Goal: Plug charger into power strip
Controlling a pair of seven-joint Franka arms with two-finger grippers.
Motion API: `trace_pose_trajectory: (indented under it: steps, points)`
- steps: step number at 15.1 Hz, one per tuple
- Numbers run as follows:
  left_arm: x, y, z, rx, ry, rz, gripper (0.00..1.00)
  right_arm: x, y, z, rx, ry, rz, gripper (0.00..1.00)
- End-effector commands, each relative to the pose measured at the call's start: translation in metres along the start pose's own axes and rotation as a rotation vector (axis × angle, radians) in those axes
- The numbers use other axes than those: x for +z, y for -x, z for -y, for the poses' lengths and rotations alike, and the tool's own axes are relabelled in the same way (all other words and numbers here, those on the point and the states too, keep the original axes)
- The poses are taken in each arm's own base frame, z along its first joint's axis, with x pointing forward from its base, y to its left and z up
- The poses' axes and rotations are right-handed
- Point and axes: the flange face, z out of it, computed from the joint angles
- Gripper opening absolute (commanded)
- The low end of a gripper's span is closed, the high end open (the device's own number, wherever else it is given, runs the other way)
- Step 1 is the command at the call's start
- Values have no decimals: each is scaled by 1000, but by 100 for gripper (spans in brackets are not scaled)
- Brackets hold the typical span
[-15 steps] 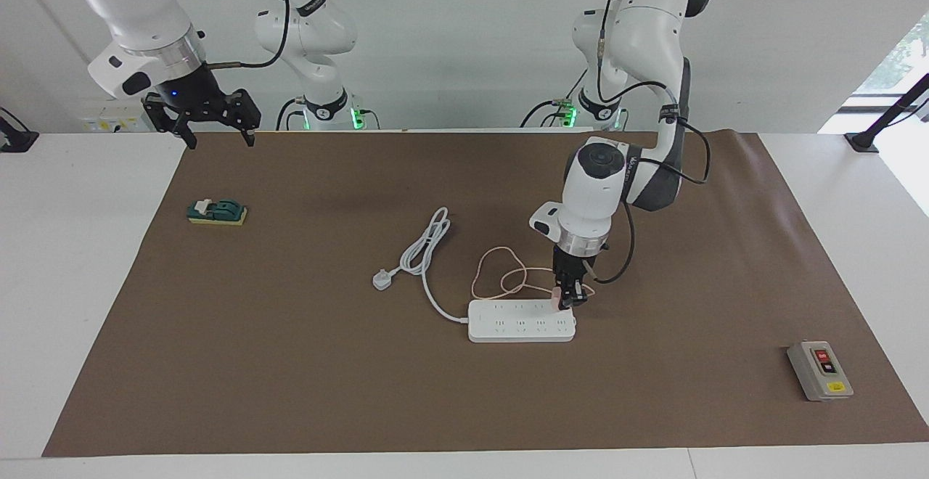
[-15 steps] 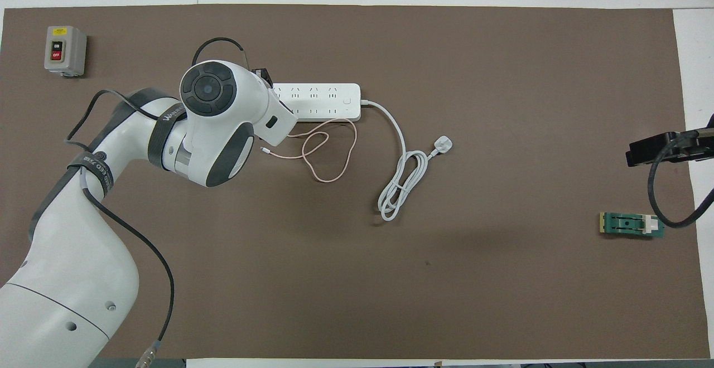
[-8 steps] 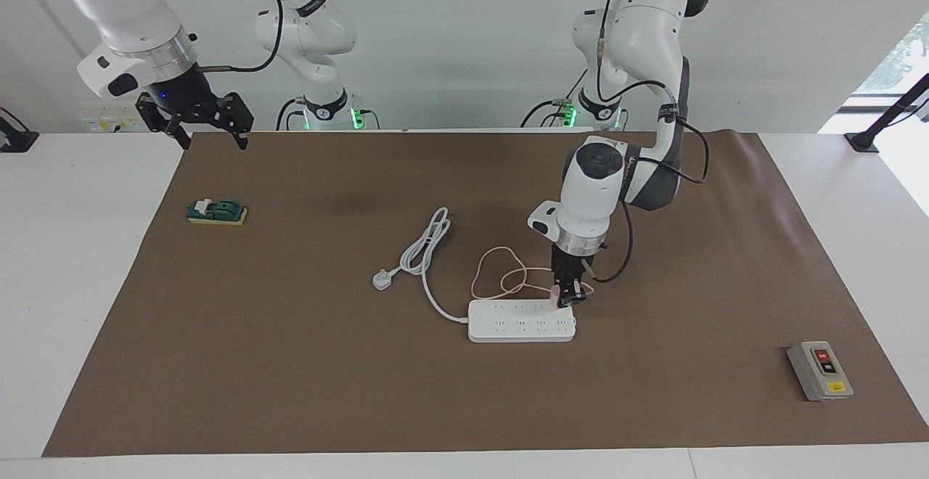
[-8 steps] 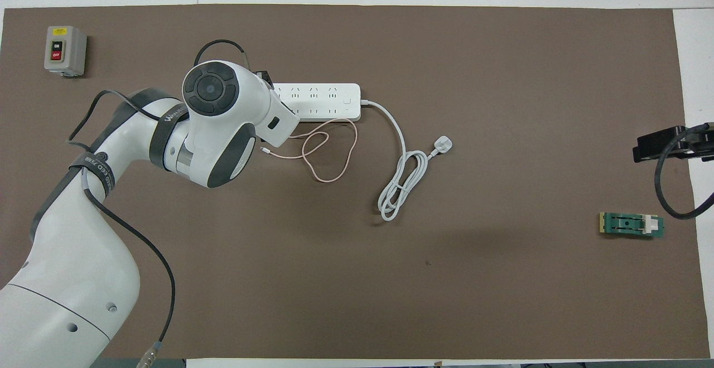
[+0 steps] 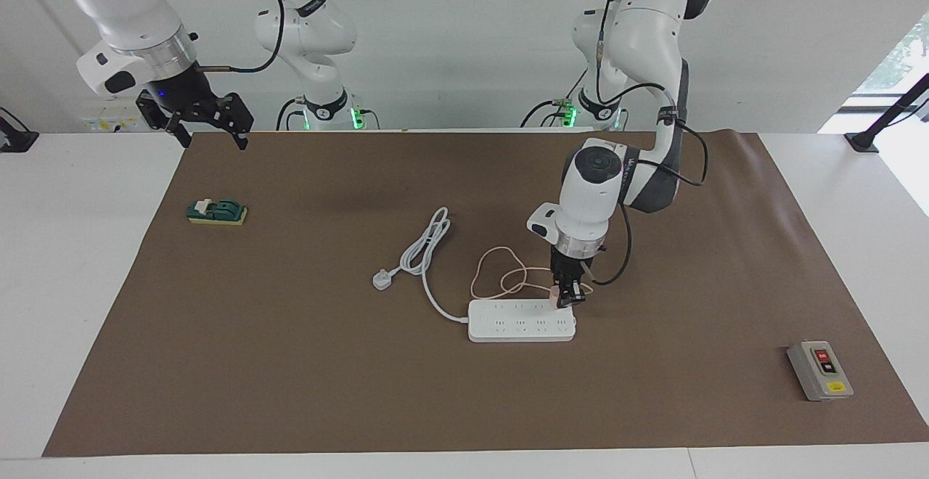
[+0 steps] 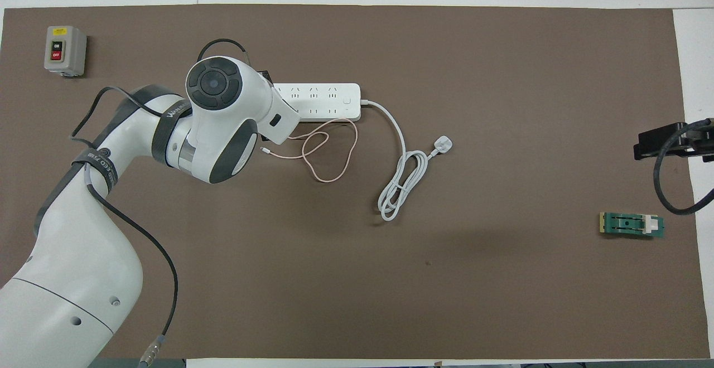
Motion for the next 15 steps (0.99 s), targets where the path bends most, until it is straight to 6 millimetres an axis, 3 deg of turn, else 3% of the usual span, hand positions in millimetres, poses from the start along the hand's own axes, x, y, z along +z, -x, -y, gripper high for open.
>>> trace_pose_trajectory:
  steps: [1, 4, 7, 11, 15]
  points:
    - [30, -2, 14, -29, 67, 24, 0, -6, 4, 0, 19, -9, -5, 100]
    - [49, -9, 37, -29, 131, 30, 0, -6, 7, 0, 19, -7, -2, 100]
    - [43, -4, 52, 1, 109, 10, 0, -5, 7, 1, 17, -5, -1, 100]
    - [54, 15, 54, -27, 113, -36, 0, 0, 10, 2, 17, -2, 8, 100]
    - [63, 16, 47, -13, 110, -67, 0, 0, 10, -1, 23, -2, 7, 100]
